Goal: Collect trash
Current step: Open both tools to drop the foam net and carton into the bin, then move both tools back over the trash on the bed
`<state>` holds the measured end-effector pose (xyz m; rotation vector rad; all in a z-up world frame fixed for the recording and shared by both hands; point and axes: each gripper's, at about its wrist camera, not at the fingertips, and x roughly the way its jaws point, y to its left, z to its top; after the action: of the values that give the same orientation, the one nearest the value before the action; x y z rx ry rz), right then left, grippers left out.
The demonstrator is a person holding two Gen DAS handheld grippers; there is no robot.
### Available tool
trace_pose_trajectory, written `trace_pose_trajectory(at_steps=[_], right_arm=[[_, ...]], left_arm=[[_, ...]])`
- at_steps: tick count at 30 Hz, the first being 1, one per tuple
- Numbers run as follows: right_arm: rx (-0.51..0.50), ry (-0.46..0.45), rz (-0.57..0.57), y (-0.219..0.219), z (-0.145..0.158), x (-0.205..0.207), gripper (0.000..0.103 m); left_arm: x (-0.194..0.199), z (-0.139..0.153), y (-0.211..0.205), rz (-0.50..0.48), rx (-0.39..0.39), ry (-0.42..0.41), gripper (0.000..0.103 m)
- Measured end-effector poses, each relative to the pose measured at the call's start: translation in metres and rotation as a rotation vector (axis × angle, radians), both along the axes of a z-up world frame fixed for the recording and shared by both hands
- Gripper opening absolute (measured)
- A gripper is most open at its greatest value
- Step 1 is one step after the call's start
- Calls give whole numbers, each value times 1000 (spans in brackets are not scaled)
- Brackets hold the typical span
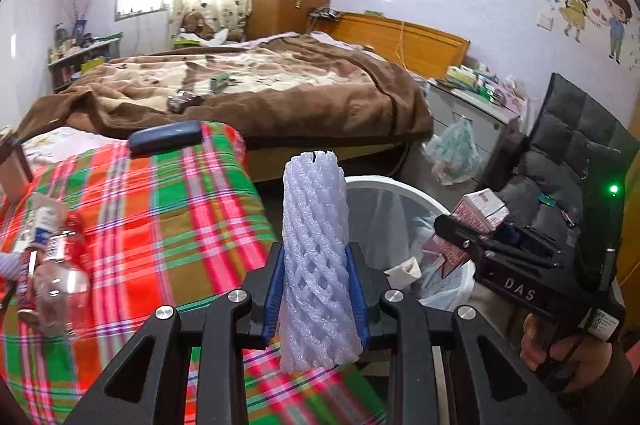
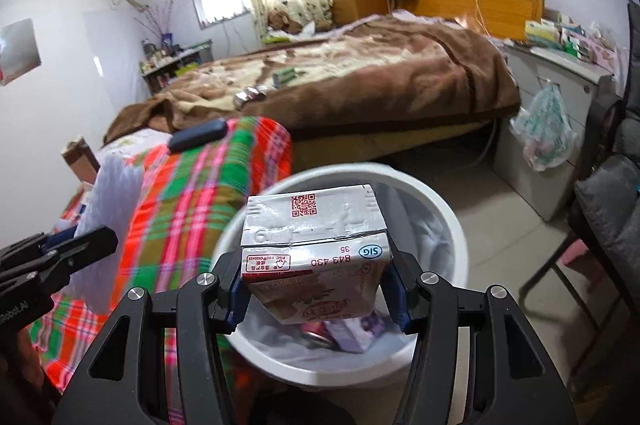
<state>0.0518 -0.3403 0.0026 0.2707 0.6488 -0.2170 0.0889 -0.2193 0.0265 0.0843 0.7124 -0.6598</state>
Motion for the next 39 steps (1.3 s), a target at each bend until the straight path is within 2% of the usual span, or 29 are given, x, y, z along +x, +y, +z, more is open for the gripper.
trace_pose_trajectory(at_steps=[7, 16, 19, 21, 26, 39], right_arm=[[-10, 67, -31, -18, -16, -2, 56], [0, 131, -37, -29, -29, 0, 57], [-12, 148, -40, -30, -32, 0, 57], [-15, 152, -42, -31, -32, 0, 58], [-10, 144, -53, -32, -29, -1, 63], [9, 105, -62, -24, -22, -4, 64]], left_arm=[[7, -17, -35, -45, 32, 29, 30], [16, -31, -54, -59, 51, 57, 32], [18, -32, -53, -51, 56, 64, 39], [19, -32, -52, -48, 55, 63, 48], [19, -30, -50, -42, 52, 52, 54], [14, -21, -20, 6, 30, 43, 55]])
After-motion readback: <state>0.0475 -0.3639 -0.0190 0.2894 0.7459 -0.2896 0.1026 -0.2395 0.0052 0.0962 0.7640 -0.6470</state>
